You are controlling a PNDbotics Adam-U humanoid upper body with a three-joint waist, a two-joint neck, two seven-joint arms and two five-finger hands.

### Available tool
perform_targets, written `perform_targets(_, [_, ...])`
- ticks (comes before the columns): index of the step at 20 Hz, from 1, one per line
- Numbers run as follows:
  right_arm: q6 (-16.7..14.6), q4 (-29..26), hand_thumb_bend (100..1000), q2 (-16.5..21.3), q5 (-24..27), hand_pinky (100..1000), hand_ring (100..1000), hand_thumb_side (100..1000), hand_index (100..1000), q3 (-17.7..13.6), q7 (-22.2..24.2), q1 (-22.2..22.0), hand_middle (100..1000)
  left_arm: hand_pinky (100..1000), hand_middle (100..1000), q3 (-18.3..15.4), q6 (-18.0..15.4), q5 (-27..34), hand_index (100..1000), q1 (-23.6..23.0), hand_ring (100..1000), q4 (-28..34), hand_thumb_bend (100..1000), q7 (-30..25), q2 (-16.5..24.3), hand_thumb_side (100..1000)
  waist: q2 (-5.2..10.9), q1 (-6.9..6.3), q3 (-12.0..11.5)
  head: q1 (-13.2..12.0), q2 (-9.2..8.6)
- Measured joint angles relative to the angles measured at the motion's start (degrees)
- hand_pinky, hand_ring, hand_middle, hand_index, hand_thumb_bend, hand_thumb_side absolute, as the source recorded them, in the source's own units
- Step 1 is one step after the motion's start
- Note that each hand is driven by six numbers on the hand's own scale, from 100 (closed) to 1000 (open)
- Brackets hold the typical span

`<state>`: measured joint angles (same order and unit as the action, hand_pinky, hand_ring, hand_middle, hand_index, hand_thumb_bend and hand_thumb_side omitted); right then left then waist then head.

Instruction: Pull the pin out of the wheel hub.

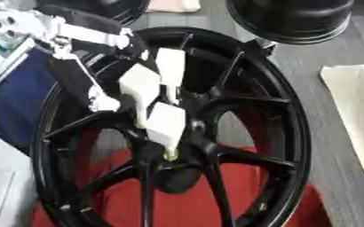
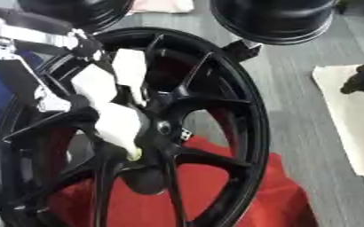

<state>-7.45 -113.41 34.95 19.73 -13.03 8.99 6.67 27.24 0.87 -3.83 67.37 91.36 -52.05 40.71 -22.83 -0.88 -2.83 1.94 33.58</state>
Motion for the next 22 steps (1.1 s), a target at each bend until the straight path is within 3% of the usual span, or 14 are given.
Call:
perform_targets(7, [0.00,0.00,100,-0.46,0.07,792,631,641,710,-0.10,-0.04,-0.48,595,612,286,-7.10,0.87,4.85,290,0.85,546,1.80,100,2.91,0.22,201,0.08,0.59,-0.59,0.17,0.03])
perform_targets(10, [-0.17,0.00,100,-0.46,0.06,792,632,639,710,-0.58,-0.25,-1.38,596,614,288,-11.23,0.76,7.37,294,0.18,548,1.22,100,5.43,2.40,208,0.48,0.73,-1.90,0.81,0.44])
perform_targets(16, [-1.03,0.00,100,-0.50,-0.48,793,634,633,711,-2.48,-2.03,-3.56,597,607,292,-19.38,1.75,7.84,301,-6.92,549,-4.40,100,10.41,9.75,220,0.95,1.56,-5.98,3.82,1.65])
perform_targets(22, [-1.81,0.00,100,-0.98,-0.56,795,636,629,712,-3.56,-3.24,-3.67,598,628,343,-27.77,5.00,4.84,358,-15.20,575,-12.57,100,15.59,16.97,161,1.01,2.81,-7.73,5.34,1.64])
